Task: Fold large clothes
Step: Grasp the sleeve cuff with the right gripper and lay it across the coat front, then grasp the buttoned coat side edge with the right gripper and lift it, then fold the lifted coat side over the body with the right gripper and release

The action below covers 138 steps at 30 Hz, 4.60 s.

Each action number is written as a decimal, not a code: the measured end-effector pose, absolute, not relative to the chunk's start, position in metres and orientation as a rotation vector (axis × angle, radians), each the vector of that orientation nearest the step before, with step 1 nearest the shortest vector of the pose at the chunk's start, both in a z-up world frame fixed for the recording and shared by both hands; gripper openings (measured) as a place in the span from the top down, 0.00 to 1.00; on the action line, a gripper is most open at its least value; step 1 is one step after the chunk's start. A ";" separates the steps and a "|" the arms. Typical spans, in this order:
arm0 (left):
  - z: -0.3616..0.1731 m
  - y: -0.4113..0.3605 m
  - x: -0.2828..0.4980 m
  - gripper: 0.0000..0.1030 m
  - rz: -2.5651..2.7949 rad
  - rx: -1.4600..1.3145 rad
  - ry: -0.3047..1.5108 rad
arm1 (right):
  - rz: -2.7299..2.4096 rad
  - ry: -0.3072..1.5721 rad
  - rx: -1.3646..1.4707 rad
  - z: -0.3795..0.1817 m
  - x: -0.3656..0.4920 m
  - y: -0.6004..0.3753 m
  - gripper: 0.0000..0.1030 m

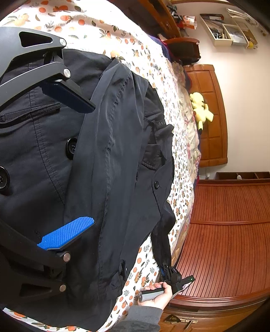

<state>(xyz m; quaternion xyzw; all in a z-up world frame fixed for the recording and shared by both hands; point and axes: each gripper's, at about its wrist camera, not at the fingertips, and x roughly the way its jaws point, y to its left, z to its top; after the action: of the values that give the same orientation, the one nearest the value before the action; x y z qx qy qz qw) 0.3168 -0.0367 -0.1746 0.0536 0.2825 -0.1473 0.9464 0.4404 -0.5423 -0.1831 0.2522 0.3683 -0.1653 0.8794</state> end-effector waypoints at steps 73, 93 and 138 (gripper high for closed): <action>-0.143 0.013 0.258 0.02 -0.262 0.093 0.520 | 0.134 0.831 -0.174 -0.115 0.329 -0.236 0.41; -0.133 0.034 0.242 0.02 -0.241 0.087 0.499 | -0.015 0.875 -0.109 -0.146 0.371 -0.269 0.99; -0.111 0.087 0.217 0.02 -0.153 0.020 0.469 | 0.420 0.665 -0.167 -0.073 0.190 -0.143 0.56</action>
<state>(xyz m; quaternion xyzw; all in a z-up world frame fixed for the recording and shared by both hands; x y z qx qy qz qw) 0.2168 0.0873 -0.1113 0.0099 0.2322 -0.0759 0.9696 0.1905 -0.1427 -0.0734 -0.0814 0.3235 0.2042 0.9203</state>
